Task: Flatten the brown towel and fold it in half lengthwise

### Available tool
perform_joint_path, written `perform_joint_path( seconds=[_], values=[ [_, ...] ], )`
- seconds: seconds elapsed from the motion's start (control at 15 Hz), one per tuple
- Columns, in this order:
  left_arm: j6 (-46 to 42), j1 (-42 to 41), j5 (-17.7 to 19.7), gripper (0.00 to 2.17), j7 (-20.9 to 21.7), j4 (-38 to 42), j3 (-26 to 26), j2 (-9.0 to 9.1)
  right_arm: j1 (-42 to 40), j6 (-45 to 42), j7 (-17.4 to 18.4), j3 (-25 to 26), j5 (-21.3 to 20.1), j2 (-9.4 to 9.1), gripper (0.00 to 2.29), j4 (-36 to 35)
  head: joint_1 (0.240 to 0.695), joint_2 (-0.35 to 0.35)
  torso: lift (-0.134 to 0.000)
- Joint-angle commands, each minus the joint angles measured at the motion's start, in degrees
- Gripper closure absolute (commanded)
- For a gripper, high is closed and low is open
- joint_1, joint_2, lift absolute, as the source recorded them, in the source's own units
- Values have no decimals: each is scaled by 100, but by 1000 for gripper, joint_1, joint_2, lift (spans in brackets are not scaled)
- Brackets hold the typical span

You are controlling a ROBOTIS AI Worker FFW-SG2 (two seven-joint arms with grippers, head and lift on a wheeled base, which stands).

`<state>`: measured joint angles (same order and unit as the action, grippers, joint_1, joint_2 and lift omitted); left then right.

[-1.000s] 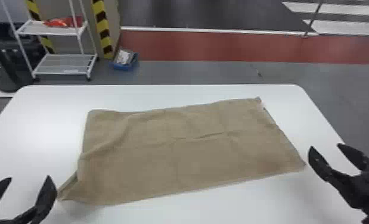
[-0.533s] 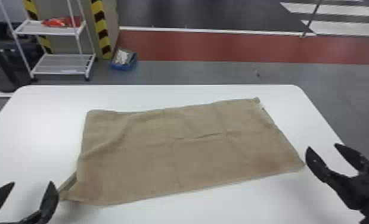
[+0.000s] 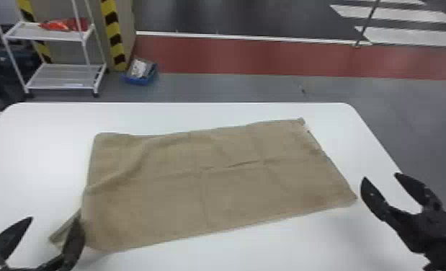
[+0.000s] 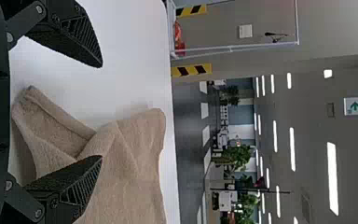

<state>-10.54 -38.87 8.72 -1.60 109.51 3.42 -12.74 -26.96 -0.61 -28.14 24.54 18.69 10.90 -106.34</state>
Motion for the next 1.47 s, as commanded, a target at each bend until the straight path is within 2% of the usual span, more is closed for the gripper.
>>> perform_joint_path(
  seconds=[0.0, 0.07, 0.2, 0.4, 0.67, 0.87, 1.13, 1.4],
  values=[
    [172, 82, -248, 215, -86, 27, -333, -9, -11, -13, -25, 25, 20, 9, 215, 8, 695, -128, -128],
    [207, 117, -388, 215, -112, 9, -429, -1, -20, -31, -25, 42, 29, 0, 215, 17, 695, -155, -128],
    [154, 178, -397, 215, -236, -26, -482, -18, -55, -136, -34, 113, 126, 9, 215, 52, 695, -184, -128],
    [31, 178, -336, 215, -315, 9, -298, -36, -55, -154, -34, 122, 126, 0, 215, 87, 695, -205, -128],
    [-162, 143, -46, 215, -315, -17, 168, -44, -29, -154, -34, 113, 126, 0, 215, 114, 695, -178, -128],
    [-198, 205, 51, 215, -218, -316, 485, -44, -29, -154, -34, 113, 108, -26, 215, 123, 695, -123, -128],
    [-373, 345, -72, 215, -192, -817, 388, -9, -29, -171, -104, 113, 126, -62, 215, 105, 695, -67, -128],
    [-532, 222, -151, 215, -174, -492, 28, -9, -99, -171, -104, 122, 134, -70, 215, 35, 695, -87, -128]
  ],
)
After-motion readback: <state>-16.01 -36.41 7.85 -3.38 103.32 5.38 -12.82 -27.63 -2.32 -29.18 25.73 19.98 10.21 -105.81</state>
